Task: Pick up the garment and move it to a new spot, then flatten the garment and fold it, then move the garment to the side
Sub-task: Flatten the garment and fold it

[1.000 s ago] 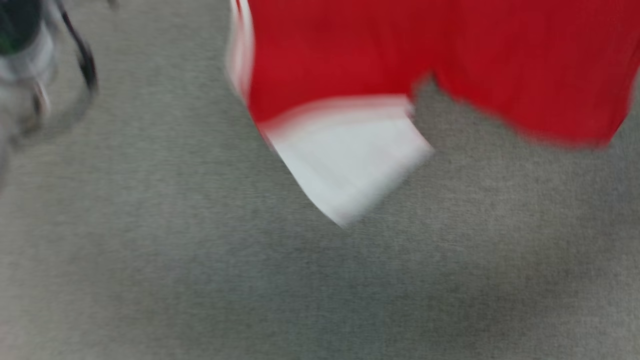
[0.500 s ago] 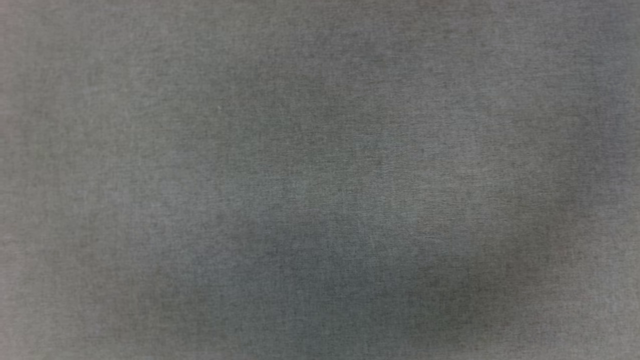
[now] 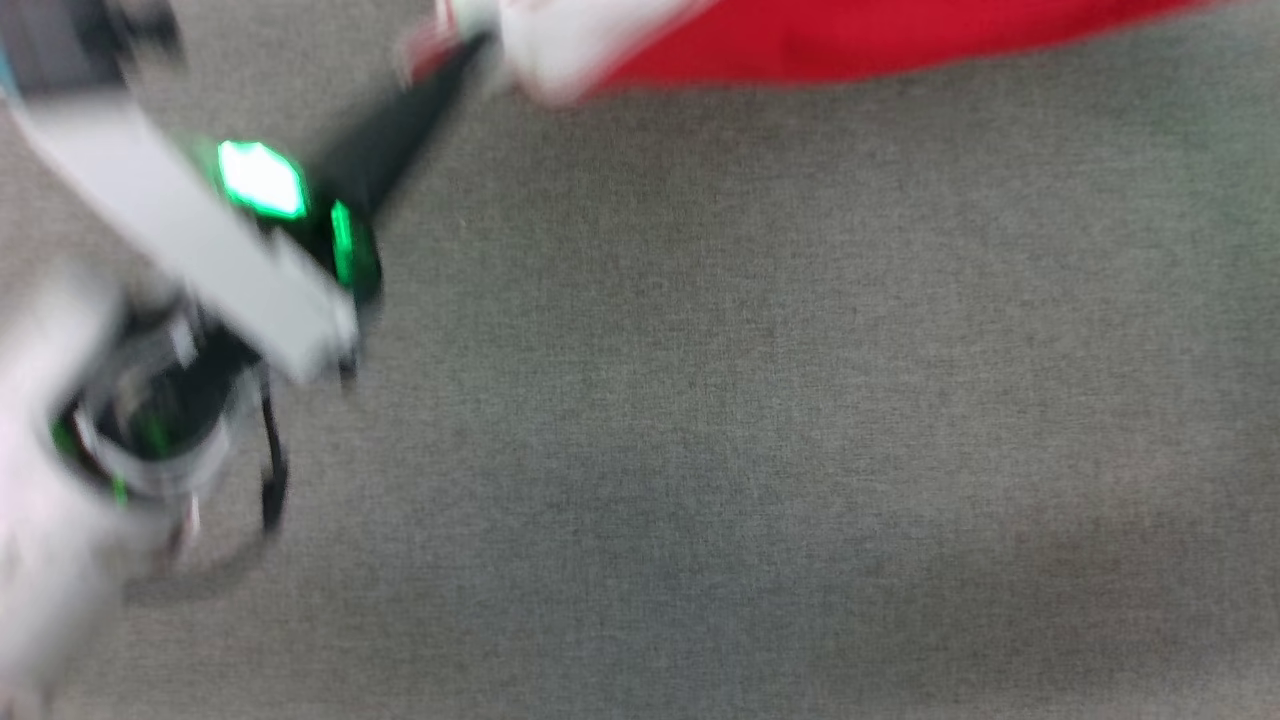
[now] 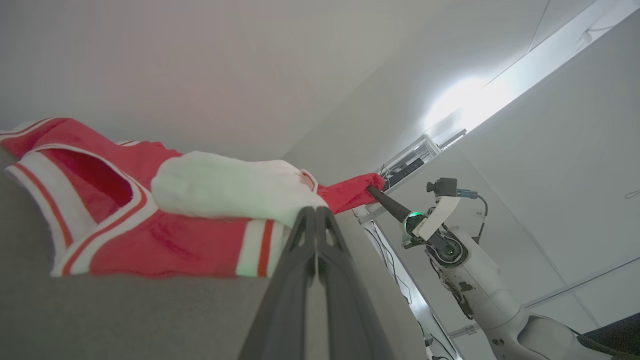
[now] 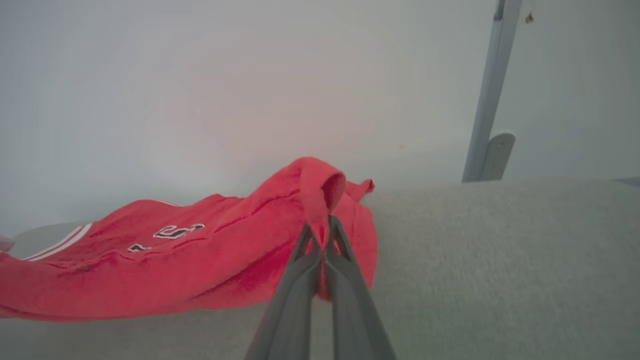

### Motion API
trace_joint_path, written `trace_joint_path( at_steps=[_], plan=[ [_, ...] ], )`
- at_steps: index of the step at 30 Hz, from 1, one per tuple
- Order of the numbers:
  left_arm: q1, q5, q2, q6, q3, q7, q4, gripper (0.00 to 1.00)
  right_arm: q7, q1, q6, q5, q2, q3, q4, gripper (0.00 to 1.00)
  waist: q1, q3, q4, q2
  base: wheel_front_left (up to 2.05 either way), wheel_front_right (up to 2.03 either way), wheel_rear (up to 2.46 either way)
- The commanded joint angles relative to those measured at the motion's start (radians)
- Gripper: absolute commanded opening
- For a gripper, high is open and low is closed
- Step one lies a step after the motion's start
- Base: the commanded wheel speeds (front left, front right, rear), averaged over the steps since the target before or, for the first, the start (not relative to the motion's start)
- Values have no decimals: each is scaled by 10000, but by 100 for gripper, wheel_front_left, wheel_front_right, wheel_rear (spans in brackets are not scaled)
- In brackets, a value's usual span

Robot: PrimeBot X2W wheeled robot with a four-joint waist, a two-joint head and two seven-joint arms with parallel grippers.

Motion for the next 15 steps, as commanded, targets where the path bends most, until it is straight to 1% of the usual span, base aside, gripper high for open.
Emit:
trace_joint_path(
  at_steps=[1,5,8,11,15],
  plan=[
    [302,49,61,5,-31,-17,-121,0,42,286,-16,139,-68,-4,-101,0,0,-169,8,0,0,0,0],
    [2262,310,600,5,-328,-305,-1289,0,696,2282,-16,918,-735,167,-1358,0,0,-579,17,0,0,0,0],
    [3591,583,879,5,-465,-902,-1888,0,1208,3812,-16,1517,-1222,-7,-2287,0,0,-824,45,0,0,0,0],
    [4728,795,1050,5,-594,-1632,-2400,0,1555,5331,-16,2014,-1545,-348,-3151,0,0,-1050,102,0,0,0,0],
    [5967,1121,1310,5,-783,-2484,-3065,0,1810,7126,-16,2379,-1747,-872,-4321,0,0,-1227,129,0,0,0,0]
  ],
)
